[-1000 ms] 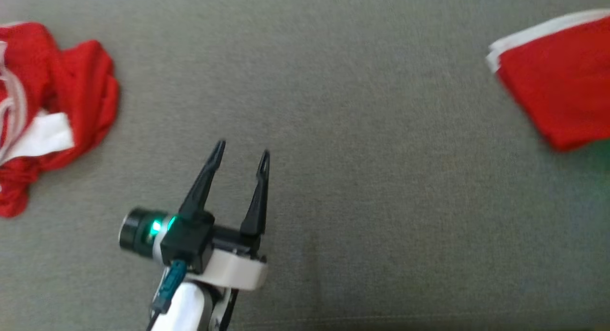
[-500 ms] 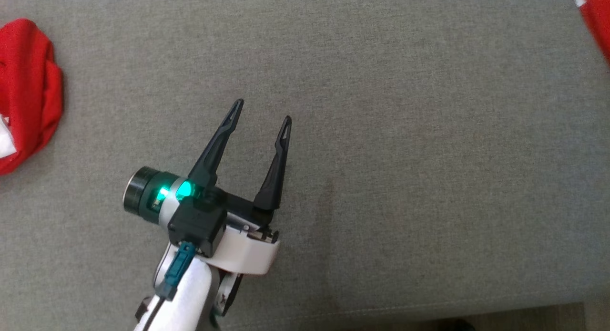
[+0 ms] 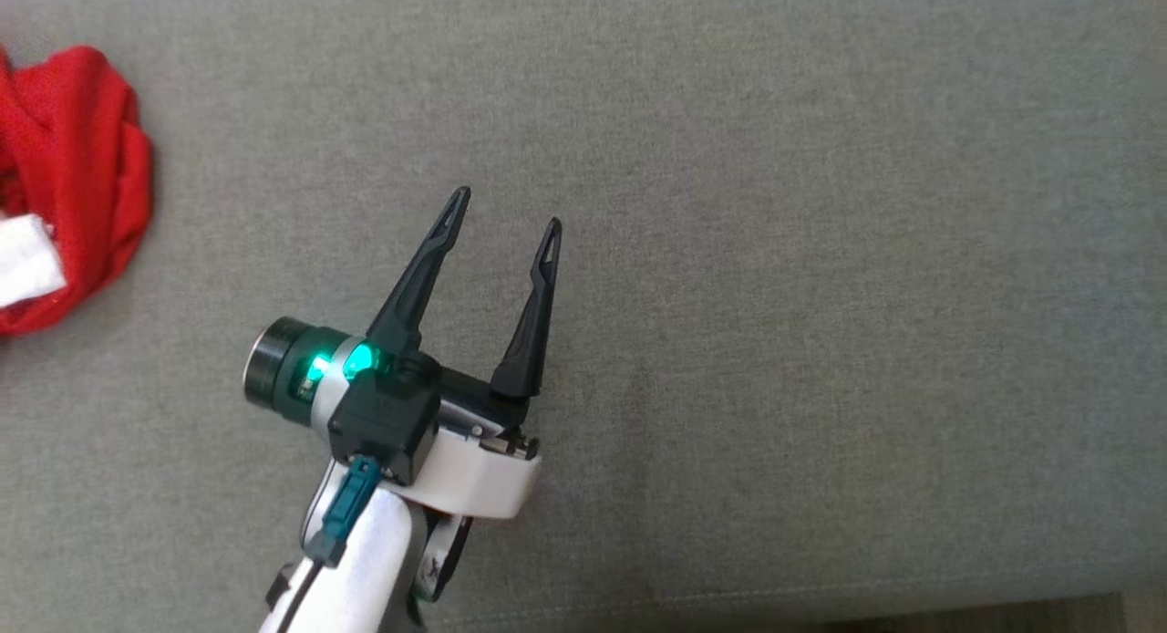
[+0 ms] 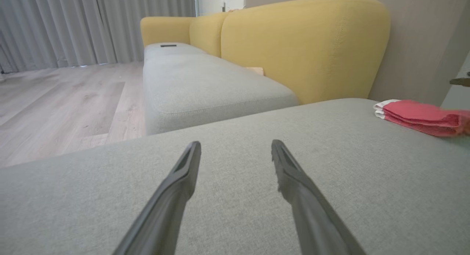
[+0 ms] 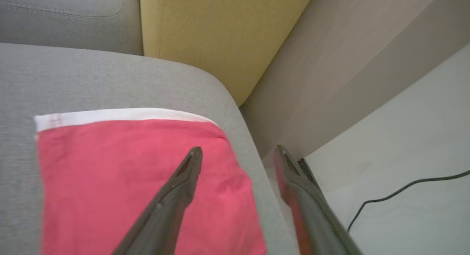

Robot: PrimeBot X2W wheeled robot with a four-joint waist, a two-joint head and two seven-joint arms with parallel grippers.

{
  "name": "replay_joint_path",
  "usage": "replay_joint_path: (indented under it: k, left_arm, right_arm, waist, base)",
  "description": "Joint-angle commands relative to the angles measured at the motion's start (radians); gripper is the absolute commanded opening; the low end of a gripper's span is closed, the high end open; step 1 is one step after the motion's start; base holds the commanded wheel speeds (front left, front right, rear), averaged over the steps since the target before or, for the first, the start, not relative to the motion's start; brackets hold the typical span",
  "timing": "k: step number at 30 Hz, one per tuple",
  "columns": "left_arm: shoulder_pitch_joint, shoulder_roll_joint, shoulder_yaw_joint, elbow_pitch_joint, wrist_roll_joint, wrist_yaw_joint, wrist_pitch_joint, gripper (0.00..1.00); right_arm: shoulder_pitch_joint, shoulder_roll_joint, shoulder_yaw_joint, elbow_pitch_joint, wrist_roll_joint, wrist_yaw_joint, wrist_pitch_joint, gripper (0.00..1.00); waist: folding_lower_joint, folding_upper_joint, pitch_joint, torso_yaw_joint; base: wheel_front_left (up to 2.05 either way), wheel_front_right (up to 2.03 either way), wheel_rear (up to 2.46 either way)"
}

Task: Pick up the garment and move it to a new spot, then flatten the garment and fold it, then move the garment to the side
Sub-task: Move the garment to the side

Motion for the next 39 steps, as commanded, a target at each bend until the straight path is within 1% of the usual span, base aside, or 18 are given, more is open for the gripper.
replay_joint_path:
  k: [1,4,7,10,14,16,20,23,26,30,31,33,35,39]
  left_arm:
    - [0.004,0.011,0.025,-0.028,-0.002,0.008,-0.005,1.00]
    - [0.029,0.013,0.032,-0.019,-0.010,0.017,-0.005,1.00]
    - [0.067,0.013,0.046,-0.003,-0.025,0.026,-0.005,1.00]
    - [0.109,0.010,0.068,0.016,-0.048,0.035,-0.005,1.00]
    - [0.172,0.003,0.104,0.040,-0.081,0.042,-0.005,1.00]
    - [0.207,-0.001,0.125,0.052,-0.093,0.047,-0.005,1.00]
    - [0.281,-0.009,0.176,0.069,-0.120,0.064,-0.005,1.00]
    - [0.321,-0.012,0.209,0.073,-0.129,0.071,-0.005,1.00]
    - [0.351,-0.015,0.238,0.078,-0.132,0.071,-0.005,1.00]
    - [0.385,-0.017,0.273,0.082,-0.127,0.065,-0.005,1.00]
    - [0.385,-0.017,0.273,0.082,-0.127,0.065,-0.005,1.00]
    - [0.403,-0.017,0.287,0.085,-0.121,0.060,-0.005,1.00]
    - [0.420,-0.018,0.301,0.087,-0.115,0.053,-0.005,1.00]
    - [0.444,-0.019,0.316,0.082,-0.107,0.035,-0.005,1.00]
  right_arm:
    - [0.014,-0.003,0.005,-0.007,-0.014,0.007,-0.021,1.00]
    - [0.037,0.079,0.001,0.000,-0.033,0.007,-0.059,1.00]
    - [0.080,0.180,0.004,-0.009,-0.040,0.007,-0.097,1.00]
    - [0.153,0.276,0.015,-0.031,-0.018,0.007,-0.118,1.00]
    - [0.279,0.375,0.055,-0.106,0.035,0.007,-0.148,1.00]
    - [0.344,0.419,0.084,-0.163,0.066,0.007,-0.164,1.00]
    - [0.464,0.480,0.125,-0.265,0.115,0.007,-0.188,1.00]
    - [0.530,0.507,0.121,-0.346,0.108,0.007,-0.195,1.00]
    - [0.613,0.537,0.048,-0.500,0.049,0.007,-0.196,1.00]
    - [0.778,0.606,-0.076,-0.708,-0.058,0.007,-0.196,1.00]
    - [0.778,0.606,-0.076,-0.708,-0.058,0.007,-0.196,1.00]
    - [0.865,0.643,-0.123,-0.781,-0.098,0.007,-0.196,1.00]
    - [0.944,0.670,-0.152,-0.824,-0.130,0.007,-0.196,1.00]
    - [1.046,0.699,-0.182,-0.875,-0.184,0.007,-0.197,1.00]
  waist:
    - [-0.0001,0.0000,-0.032,0.003]
    - [-0.0001,0.0000,-0.090,-0.001]
    - [-0.0001,0.0000,-0.160,-0.007]
    - [-0.0001,0.0000,-0.230,-0.012]
    - [-0.0001,0.0000,-0.325,-0.010]
    - [-0.0001,0.0000,-0.371,-0.009]
    - [-0.0001,0.0000,-0.459,-0.007]
    - [-0.0001,0.0000,-0.495,-0.003]
    - [-0.0001,0.0000,-0.524,0.001]
    - [-0.0001,0.0000,-0.559,0.008]
    - [-0.0001,0.0000,-0.559,0.008]
    - [-0.0001,0.0000,-0.578,0.013]
    - [-0.0001,0.0000,-0.595,0.017]
    - [-0.0001,0.0000,-0.612,0.022]
  base:
    - [0.00,0.00,0.00]
    - [0.00,0.00,0.00]
    - [0.00,0.00,0.00]
    - [0.00,0.00,0.00]
    - [0.00,0.00,0.00]
    - [0.00,0.00,0.00]
    - [0.00,0.00,0.00]
    - [0.00,0.00,0.00]
    - [0.00,0.00,0.00]
    - [0.00,0.00,0.00]
    - [0.00,0.00,0.00]
    - [0.00,0.00,0.00]
    - [0.00,0.00,0.00]
    - [0.00,0.00,0.00]
